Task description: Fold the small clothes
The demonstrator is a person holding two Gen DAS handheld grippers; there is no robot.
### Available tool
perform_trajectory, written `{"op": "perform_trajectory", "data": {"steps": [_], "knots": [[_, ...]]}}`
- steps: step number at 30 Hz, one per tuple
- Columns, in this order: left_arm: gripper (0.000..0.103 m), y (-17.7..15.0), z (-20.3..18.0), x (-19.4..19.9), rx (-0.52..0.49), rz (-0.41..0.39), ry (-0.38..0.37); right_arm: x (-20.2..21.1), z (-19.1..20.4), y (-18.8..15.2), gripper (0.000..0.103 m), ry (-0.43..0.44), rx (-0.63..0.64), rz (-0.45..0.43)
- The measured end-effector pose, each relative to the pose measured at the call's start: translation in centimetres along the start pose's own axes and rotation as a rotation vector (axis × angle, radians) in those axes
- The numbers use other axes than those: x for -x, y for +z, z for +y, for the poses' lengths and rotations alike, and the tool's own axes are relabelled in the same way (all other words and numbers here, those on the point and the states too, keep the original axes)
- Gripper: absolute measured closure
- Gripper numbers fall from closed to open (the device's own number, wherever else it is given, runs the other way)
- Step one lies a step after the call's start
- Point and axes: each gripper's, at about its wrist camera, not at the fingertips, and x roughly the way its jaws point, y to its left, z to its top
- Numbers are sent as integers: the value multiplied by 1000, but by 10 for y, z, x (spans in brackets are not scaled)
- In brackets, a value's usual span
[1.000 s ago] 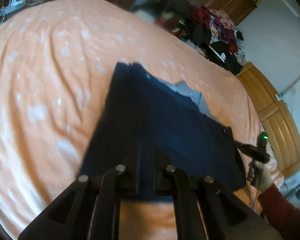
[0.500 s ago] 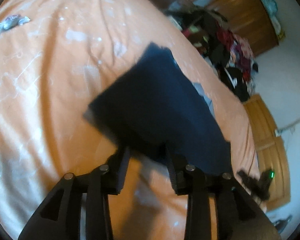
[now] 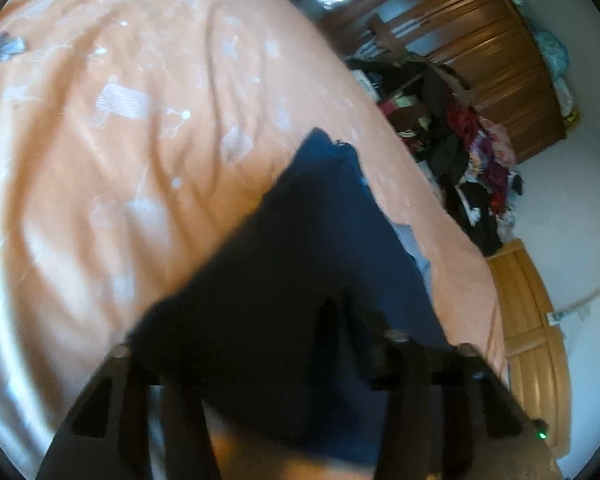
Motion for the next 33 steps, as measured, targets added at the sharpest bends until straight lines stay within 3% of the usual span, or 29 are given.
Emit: {"op": "perform_trajectory", "data": {"steps": [2,7,11,13,16,17,18,20,21,26,28,29,31,33], "knots": [[103,3,-24,-3,-93,-9,32,1,4,8,46,40,-9,-13],[102,-17,-147,3,-489,-84,10,8,-11,29,46,88,-50,-81],[102,-67,-257,1,-768,-95,-142,27,-49,31,46,144,-147,-146],[102,-107,-302,-12,-889,-42,-244,37,-73,26,46,151,-192,-167],[102,-175,-330,-51,-1033,71,-316,45,-115,14,46,133,-264,-173],[101,-195,-329,-72,-1051,133,-322,45,-127,9,46,140,-296,-166],[100,-217,-320,-107,-1058,253,-287,45,-137,4,46,143,-323,-164],[99,-246,-301,-153,-1076,411,-186,44,-155,-7,46,160,-371,-156],[99,-256,-294,-163,-1111,432,-160,45,-158,-9,46,165,-376,-155],[99,-243,-309,-139,-1144,360,-217,44,-161,-3,45,222,-360,-165],[99,-239,-314,-126,-1135,328,-239,44,-161,7,43,282,-374,-173],[99,-237,-317,-119,-1127,312,-253,44,-162,10,40,309,-380,-170],[99,-232,-324,-103,-1124,271,-285,34,-168,21,24,432,-429,-132],[99,-234,-328,-87,-1125,242,-305,23,-171,37,18,452,-446,-96]]}}
